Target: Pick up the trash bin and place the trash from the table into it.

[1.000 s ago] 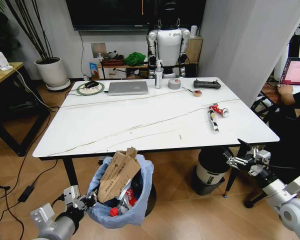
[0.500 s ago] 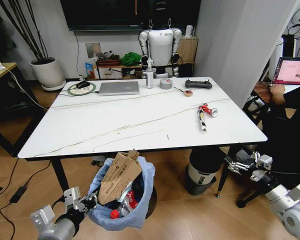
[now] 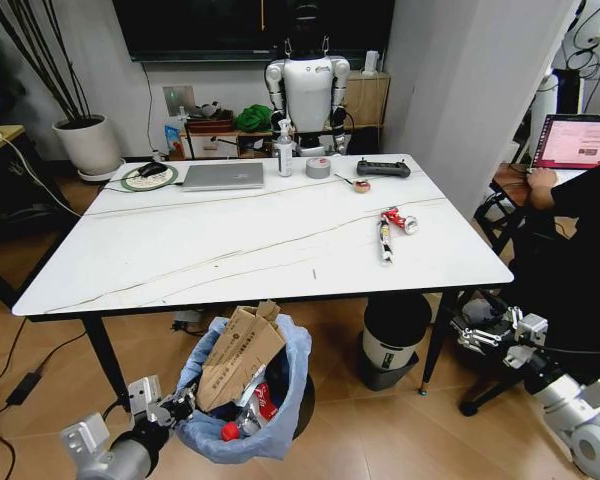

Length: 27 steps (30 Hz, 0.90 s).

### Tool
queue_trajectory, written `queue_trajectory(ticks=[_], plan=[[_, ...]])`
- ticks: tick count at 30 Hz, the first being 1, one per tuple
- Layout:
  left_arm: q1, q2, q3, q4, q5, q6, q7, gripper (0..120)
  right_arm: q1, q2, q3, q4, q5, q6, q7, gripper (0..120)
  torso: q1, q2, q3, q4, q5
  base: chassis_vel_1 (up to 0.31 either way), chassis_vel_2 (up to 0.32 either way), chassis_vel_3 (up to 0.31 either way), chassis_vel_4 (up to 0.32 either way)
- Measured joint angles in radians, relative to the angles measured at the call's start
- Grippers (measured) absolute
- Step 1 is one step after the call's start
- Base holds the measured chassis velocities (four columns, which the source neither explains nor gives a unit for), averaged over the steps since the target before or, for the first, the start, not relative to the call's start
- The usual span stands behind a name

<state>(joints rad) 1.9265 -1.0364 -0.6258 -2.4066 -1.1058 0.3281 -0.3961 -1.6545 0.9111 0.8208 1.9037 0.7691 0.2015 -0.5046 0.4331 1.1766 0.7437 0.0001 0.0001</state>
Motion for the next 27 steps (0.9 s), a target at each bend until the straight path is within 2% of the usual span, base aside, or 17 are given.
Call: queue_trajectory(ticks=[8,11,13,16,18,20,24,25,27], plan=[[-0.001,-0.004,0.001,-0.002,0.003,0.0,0.0,0,0.008,-0.007,0.0,0.002,-0.025,0.002,0.023,100,0.0,0.0,0.0,0.0001,-0.0001,-0.125,-0.119,0.124,0.111],[-0.001,-0.006,0.002,-0.002,0.004,0.0,0.001,0,0.025,-0.022,-0.017,0.013,-0.058,-0.006,0.085,100,0.0,0.0,0.0,-0.0002,0.0,-0.081,-0.09,0.086,0.068],[0.003,-0.006,-0.002,-0.002,0.004,-0.001,0.001,0,0.058,-0.044,-0.063,0.027,-0.068,-0.01,0.184,100,0.0,0.0,0.0,-0.0004,0.0003,-0.054,-0.065,0.025,0.046],[0.016,-0.006,-0.011,-0.002,0.01,-0.001,0.001,0,0.174,-0.103,-0.187,0.032,-0.03,-0.038,0.353,100,0.0,0.0,0.0,0.0002,0.0,0.0,0.0,0.0,0.0],[0.021,-0.005,-0.013,-0.002,0.012,-0.001,0.001,0,0.209,-0.124,-0.221,0.029,0.0,-0.056,0.394,100,0.0,0.0,0.0,0.0002,0.0001,0.0,0.0,0.0,0.0],[0.033,-0.004,-0.016,-0.004,0.021,-0.002,0.003,0,0.321,-0.182,-0.328,0.012,0.087,-0.107,0.491,100,0.0,0.0,0.0,0.0005,-0.0004,0.0,0.0,0.0,0.0],[0.044,-0.004,-0.019,-0.009,0.027,-0.002,0.005,0,0.579,-0.256,-0.565,-0.038,0.211,-0.17,0.574,100,0.0,0.0,0.0,0.0002,-0.0006,0.0,0.0,0.0,0.0],[0.044,-0.004,-0.019,-0.009,0.027,-0.002,0.005,0,0.579,-0.256,-0.565,-0.038,0.211,-0.17,0.574,100,0.0,0.0,0.0,0.0002,-0.0006,0.0,0.0,0.0,0.0],[0.049,-0.005,-0.021,-0.009,0.03,-0.002,0.005,0,0.71,-0.266,-0.689,-0.073,0.265,-0.199,0.594,100,0.0,0.0,0.0,0.0004,0.0002,0.0,0.0,0.0,0.0]])
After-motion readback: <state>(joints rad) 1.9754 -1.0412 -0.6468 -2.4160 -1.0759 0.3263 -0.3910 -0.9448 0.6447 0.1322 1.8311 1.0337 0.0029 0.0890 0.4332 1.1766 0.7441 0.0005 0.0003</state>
